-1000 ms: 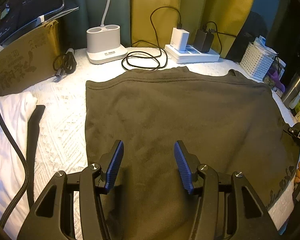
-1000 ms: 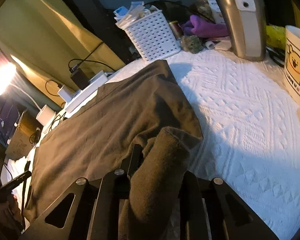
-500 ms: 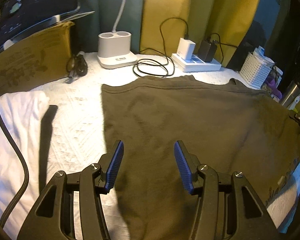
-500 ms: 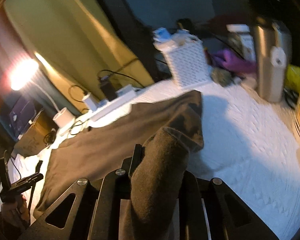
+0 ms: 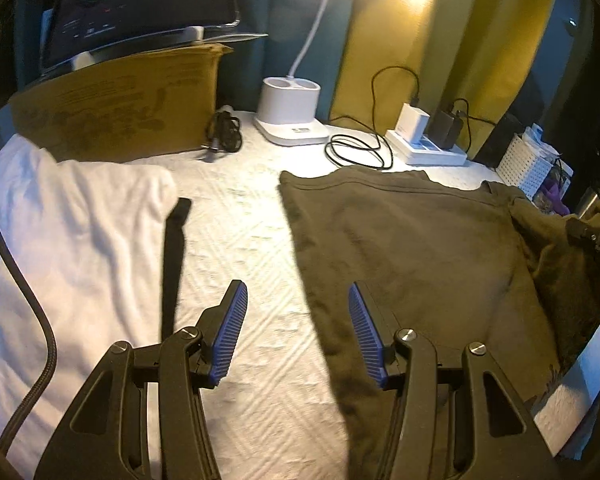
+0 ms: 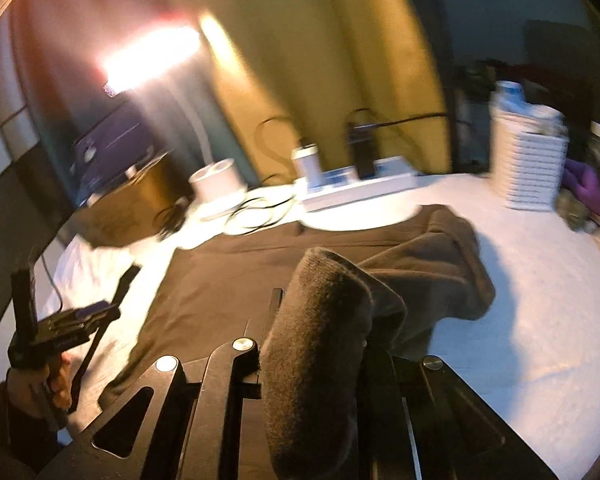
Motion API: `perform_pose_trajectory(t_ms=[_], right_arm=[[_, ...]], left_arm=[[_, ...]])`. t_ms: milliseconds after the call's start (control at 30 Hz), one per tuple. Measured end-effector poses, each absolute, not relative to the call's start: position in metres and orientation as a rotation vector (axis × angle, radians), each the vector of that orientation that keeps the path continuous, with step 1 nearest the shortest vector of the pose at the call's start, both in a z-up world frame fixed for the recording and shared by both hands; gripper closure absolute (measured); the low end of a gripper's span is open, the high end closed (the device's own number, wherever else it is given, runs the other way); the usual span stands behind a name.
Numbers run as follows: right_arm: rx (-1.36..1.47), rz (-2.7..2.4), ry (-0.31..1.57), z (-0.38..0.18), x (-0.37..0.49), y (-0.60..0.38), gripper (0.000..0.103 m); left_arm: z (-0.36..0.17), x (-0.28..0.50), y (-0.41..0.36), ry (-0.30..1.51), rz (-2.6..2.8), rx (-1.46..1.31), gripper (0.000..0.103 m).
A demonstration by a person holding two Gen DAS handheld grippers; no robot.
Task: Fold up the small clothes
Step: 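Fold the held side over the shirt body with the right gripper, then open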
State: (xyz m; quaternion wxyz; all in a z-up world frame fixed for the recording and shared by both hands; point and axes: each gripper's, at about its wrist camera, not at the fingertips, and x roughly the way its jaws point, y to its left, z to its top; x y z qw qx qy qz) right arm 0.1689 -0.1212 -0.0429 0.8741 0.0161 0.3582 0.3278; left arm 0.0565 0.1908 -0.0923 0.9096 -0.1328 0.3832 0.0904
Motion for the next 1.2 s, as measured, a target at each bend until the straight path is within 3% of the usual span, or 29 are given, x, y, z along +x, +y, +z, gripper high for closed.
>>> perform_pose_trajectory(t_ms=[433, 767, 1067, 1100, 1200], right_arm=[[-0.115, 0.868, 0.868, -0.095, 0.116, -0.001, 0.091], [-0.268, 0.846, 0.886, -0.118, 0.078, 0.035, 0.091], [-0.312, 0.96, 0.895, -0.115, 0.055, 0.046, 0.081], [-0.319, 0.983, 0.893, -0.114, 0.051, 0.046, 0.073], [-0.275, 1.046, 0.872, -0.104, 0.043, 0.04, 0.019]], left_arm=[[-0.082, 0.026, 0.202, 0.752, 0.172, -0.276, 0.05], [-0.081, 0.013, 0.208, 0.742, 0.187, -0.29, 0.05], [-0.071, 0.007, 0.208, 0.732, 0.216, -0.271, 0.05], [-0.07, 0.007, 0.208, 0.734, 0.222, -0.265, 0.05], [-0.066, 0.009, 0.207, 0.737, 0.242, -0.245, 0.05]])
